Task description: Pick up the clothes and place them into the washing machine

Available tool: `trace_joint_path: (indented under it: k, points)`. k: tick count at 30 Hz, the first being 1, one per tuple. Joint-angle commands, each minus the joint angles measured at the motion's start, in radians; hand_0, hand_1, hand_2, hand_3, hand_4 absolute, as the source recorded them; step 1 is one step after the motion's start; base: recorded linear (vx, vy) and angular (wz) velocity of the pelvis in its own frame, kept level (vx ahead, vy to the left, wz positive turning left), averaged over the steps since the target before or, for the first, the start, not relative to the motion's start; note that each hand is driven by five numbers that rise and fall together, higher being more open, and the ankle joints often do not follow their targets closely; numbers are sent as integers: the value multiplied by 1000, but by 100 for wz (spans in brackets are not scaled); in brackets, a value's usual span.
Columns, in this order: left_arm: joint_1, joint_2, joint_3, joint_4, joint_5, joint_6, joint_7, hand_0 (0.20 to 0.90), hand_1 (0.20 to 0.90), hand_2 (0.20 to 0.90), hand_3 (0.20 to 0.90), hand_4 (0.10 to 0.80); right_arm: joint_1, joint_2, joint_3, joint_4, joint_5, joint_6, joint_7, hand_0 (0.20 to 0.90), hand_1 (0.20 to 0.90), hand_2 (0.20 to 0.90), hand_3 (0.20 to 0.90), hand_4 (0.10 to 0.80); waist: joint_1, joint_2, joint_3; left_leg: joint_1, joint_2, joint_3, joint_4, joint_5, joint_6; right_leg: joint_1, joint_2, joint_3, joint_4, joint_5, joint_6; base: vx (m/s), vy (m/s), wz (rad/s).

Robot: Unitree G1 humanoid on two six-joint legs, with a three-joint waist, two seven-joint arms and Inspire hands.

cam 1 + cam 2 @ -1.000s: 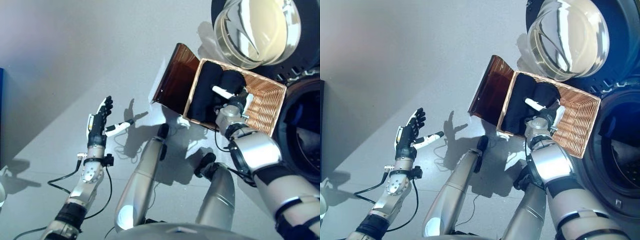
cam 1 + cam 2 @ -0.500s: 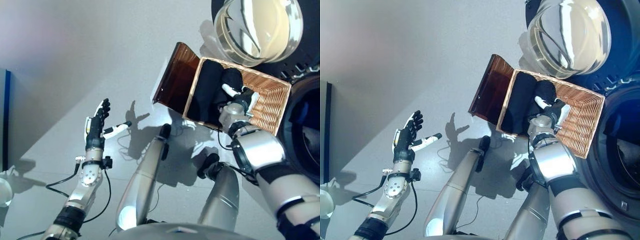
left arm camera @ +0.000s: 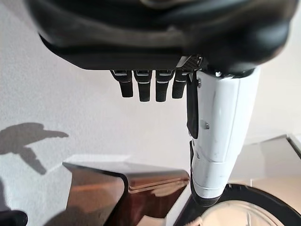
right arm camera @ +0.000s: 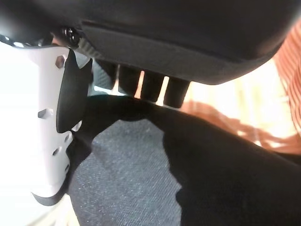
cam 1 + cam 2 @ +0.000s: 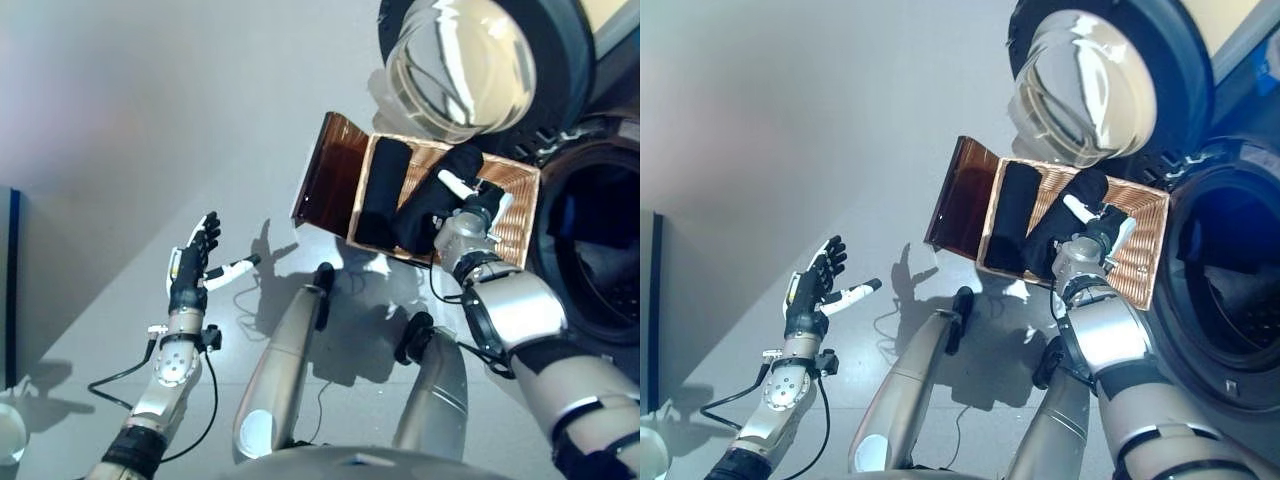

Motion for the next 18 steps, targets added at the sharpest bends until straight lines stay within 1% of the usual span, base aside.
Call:
trace_joint_path:
  k: [1,4,6,7,10,13,14,15,18]
  points:
    - [13,44,62,-19,-27,-91,-3,900,900,900,900,800,19,-62,16,-123,-6,-107,-14,200,200,200,200,300,-14,22,-72,51,-17,38,-99,-71,-28,126,56,-20,-202,42,-68,49,10,-20]
    - [17,37,47,29,-33,-89,-19,900,900,900,900,800,72,-57,-1,-163,-1,-115,3,200,200,200,200,300,-26,24,-91,119,-20,48,-173,-46,-29,193,55,-22,-287,74,-55,66,5,-15]
    - [19,33,42,34,-38,-87,-26,900,900,900,900,800,88,-57,-7,-172,2,-118,8,200,200,200,200,300,-28,28,-96,140,-22,49,-194,-39,-29,212,54,-23,-311,83,-51,50,3,-20]
    - [22,26,36,30,-43,-85,-35,900,900,900,900,800,117,-54,-18,-194,7,-121,22,200,200,200,200,300,-33,33,-106,173,-25,53,-231,-25,-30,248,49,-26,-354,99,-45,55,-2,-15]
    - [30,15,27,46,-49,-82,-47,900,900,900,900,800,152,-46,-22,-213,5,-125,35,200,200,200,200,300,-42,38,-124,227,-24,53,-286,-10,-31,292,48,-25,-405,116,-35,72,0,-9]
    - [32,4,21,67,-55,-78,-53,900,900,900,900,800,175,-44,-28,-222,6,-130,40,200,200,200,200,300,-50,42,-134,242,-25,58,-308,-2,-32,304,43,-25,-427,128,-33,6,10,-12]
    - [37,-1,24,64,-58,-78,-58,900,900,900,900,800,191,-43,-38,-236,10,-139,42,200,200,200,200,300,-54,49,-137,235,-22,67,-319,33,-27,296,41,-34,-439,158,-38,0,0,0]
    - [38,-1,23,64,-58,-77,-58,900,900,900,900,800,192,-42,-38,-236,10,-138,41,200,200,200,200,300,-54,46,-143,245,-24,60,-316,4,-34,305,42,-26,-435,133,-32,0,0,0]
    - [43,-10,22,79,-59,-75,-61,900,900,900,900,800,210,-39,-54,-252,34,-156,40,200,200,200,200,300,-61,49,-151,245,-23,60,-320,5,-34,301,44,-19,-438,133,-32,11,-1,-3]
